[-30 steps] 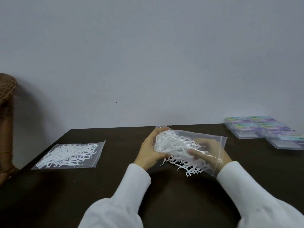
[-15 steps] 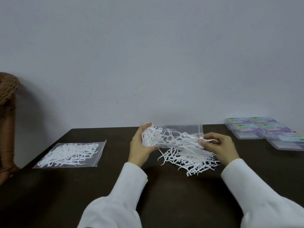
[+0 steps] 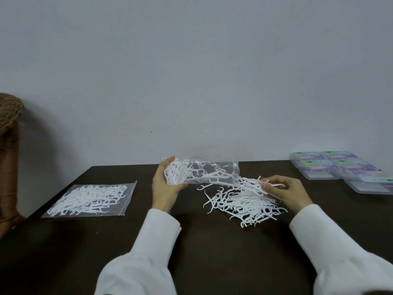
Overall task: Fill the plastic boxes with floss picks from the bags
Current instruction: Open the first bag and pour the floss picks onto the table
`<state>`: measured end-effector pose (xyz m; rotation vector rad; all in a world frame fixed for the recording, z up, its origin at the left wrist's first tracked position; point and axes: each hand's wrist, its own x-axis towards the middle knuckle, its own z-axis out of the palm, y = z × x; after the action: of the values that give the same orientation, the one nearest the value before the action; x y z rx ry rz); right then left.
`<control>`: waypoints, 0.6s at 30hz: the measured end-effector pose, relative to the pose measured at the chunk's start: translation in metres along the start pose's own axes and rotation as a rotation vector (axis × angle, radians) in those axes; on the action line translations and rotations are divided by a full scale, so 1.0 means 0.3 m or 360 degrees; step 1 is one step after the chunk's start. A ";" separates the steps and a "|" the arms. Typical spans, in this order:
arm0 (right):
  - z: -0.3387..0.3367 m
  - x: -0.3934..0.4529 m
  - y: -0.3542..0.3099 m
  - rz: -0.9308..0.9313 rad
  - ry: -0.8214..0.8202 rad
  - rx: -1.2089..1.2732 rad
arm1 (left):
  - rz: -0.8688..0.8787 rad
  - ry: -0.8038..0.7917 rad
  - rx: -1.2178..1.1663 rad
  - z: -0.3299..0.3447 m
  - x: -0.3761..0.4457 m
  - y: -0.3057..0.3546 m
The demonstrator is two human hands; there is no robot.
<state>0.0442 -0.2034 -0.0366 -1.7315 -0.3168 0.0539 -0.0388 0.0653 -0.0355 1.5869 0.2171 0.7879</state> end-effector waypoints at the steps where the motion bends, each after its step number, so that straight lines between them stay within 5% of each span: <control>1: -0.001 -0.001 -0.001 -0.0013 -0.0015 -0.0070 | -0.0008 0.0014 -0.0016 -0.001 0.001 0.003; 9: 0.007 -0.014 0.002 -0.0156 -0.0135 -0.0514 | -0.0061 0.0053 -0.0130 -0.014 -0.001 0.031; 18: 0.028 -0.019 0.000 -0.0407 -0.0158 -0.0434 | -0.0095 -0.0034 -0.0138 0.024 -0.012 0.026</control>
<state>0.0369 -0.1968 -0.0390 -1.9472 -0.6404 -0.0939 -0.0397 0.0560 -0.0294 1.4997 0.2111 0.7247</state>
